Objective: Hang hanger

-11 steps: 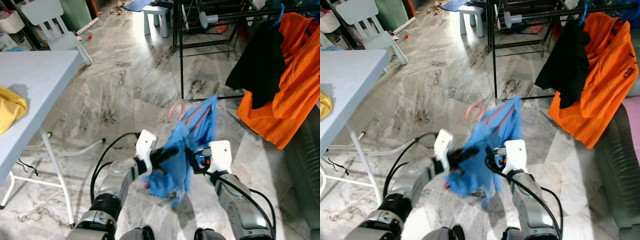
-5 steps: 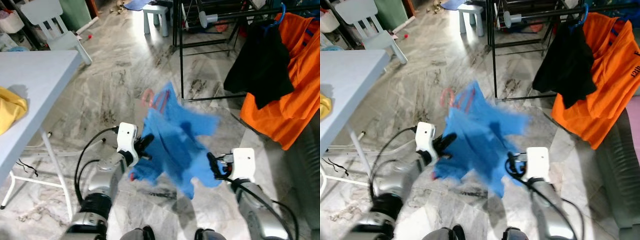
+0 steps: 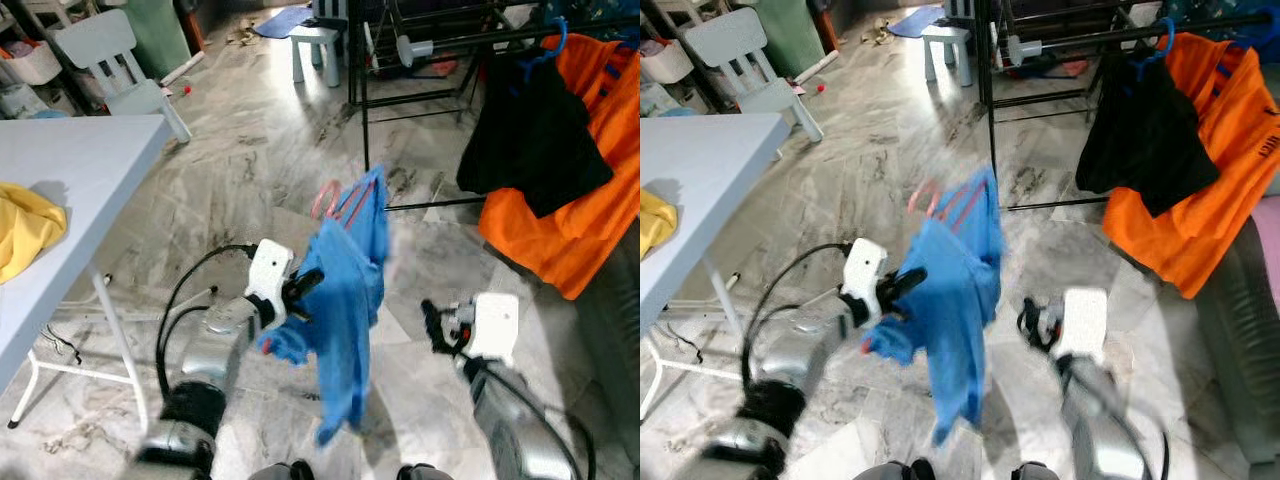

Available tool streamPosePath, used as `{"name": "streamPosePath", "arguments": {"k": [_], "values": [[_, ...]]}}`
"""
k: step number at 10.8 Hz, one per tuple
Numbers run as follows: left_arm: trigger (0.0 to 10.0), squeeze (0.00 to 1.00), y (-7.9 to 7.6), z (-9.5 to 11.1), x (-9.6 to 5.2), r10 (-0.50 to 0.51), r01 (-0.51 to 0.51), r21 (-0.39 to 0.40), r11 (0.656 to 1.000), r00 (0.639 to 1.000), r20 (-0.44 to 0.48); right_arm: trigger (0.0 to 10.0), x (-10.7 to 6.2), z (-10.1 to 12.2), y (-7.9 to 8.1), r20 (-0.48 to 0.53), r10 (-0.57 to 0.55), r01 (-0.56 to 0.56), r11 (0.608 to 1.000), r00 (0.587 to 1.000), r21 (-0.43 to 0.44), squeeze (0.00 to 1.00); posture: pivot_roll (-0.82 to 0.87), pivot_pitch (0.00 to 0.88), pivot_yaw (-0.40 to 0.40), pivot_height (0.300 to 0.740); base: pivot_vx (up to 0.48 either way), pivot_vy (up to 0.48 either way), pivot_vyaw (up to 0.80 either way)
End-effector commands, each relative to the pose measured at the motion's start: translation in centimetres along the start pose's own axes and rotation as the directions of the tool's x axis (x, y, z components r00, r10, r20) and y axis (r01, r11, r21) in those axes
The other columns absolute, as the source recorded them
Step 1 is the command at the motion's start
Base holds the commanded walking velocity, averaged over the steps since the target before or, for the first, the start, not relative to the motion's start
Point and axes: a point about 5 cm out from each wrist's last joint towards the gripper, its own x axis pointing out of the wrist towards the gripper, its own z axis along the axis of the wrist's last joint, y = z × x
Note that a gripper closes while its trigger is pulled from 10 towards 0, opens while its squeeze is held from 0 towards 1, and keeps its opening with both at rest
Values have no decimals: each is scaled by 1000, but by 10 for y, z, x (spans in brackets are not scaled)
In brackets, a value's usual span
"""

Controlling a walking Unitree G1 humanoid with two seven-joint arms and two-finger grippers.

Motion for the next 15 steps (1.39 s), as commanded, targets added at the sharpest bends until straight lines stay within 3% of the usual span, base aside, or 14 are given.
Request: {"name": "streamPosePath", "arguments": {"k": [1,2,6,7,9,11,15], "values": [[10000,0,7,2,-8,74,-73,-16,997,996,52,10000,-3,4,7,21,34,-34,999,999,-6,0,-164,137,133,740,0,0,0],[10000,0,4,-9,-12,163,-156,-126,980,986,44,10000,-5,2,6,11,41,-41,999,999,-25,0,-148,168,115,740,0,0,0],[10000,0,-13,-7,-14,158,-149,-86,985,982,108,10000,2,18,8,44,95,-88,986,995,-143,0,-154,132,75,740,0,0,0],[10000,0,-10,-8,-22,177,-172,-58,983,977,115,10000,1,21,3,55,84,-75,986,995,-149,0,-139,100,70,740,0,0,0],[10000,0,2,-35,-61,248,-246,-43,968,967,52,10000,-18,8,-19,22,33,-29,986,999,-162,0,-128,70,77,740,0,0,0],[10000,0,-2,-50,-80,255,-254,-38,966,967,22,10000,-32,-4,-36,-16,-42,39,987,999,-159,0,-136,81,81,740,0,0,0],[10000,0,-4,-35,-78,224,-223,-34,974,973,46,10000,-30,2,-33,-8,-27,25,987,1000,-161,0,-133,121,88,740,0,0,0]]}}
